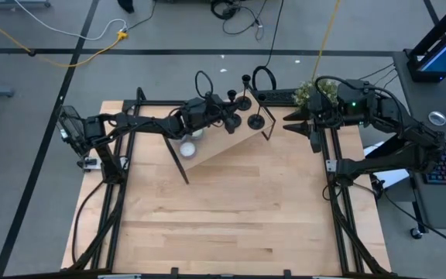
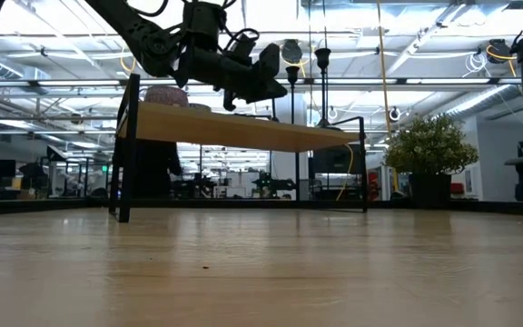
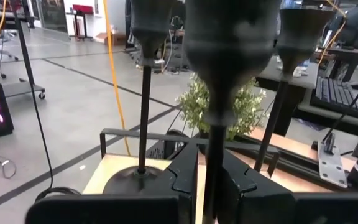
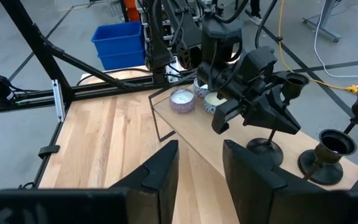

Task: Pick & Place candle stick holders
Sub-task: Put the black candle holder on the shelf

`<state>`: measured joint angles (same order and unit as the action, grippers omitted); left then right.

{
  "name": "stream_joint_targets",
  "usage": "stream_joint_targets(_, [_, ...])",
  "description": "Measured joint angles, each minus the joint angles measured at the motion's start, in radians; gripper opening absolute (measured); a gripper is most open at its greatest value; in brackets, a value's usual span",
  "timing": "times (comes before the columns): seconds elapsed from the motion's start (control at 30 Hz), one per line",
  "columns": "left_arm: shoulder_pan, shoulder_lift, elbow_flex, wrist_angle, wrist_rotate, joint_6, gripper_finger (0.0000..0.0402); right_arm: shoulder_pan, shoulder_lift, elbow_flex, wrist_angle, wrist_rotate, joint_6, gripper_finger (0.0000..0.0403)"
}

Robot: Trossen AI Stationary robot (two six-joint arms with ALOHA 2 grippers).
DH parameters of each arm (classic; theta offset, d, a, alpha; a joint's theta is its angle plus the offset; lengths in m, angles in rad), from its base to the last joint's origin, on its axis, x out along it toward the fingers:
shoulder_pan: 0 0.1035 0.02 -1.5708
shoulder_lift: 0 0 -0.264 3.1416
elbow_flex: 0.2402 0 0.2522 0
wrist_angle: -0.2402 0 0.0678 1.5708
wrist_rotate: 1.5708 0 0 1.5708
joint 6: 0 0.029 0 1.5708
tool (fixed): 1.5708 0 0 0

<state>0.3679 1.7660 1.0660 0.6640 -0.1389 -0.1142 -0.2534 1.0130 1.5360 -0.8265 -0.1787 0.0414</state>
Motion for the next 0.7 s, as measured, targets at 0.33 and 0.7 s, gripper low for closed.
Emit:
stream_joint_targets(0.33, [-0.010, 0.000, 0.000, -0.013, 0.017, 0.004, 0.0038, 0.000, 0.000, 0.000, 0.000, 0.000, 0.000, 0.0116])
stream_joint_targets(0.7, [-0.010, 0.000, 0.000, -0.011, 0.008, 0.004, 0.0142, 0.000, 0.000, 0.000, 0.000, -0.001, 0.000, 0.0116])
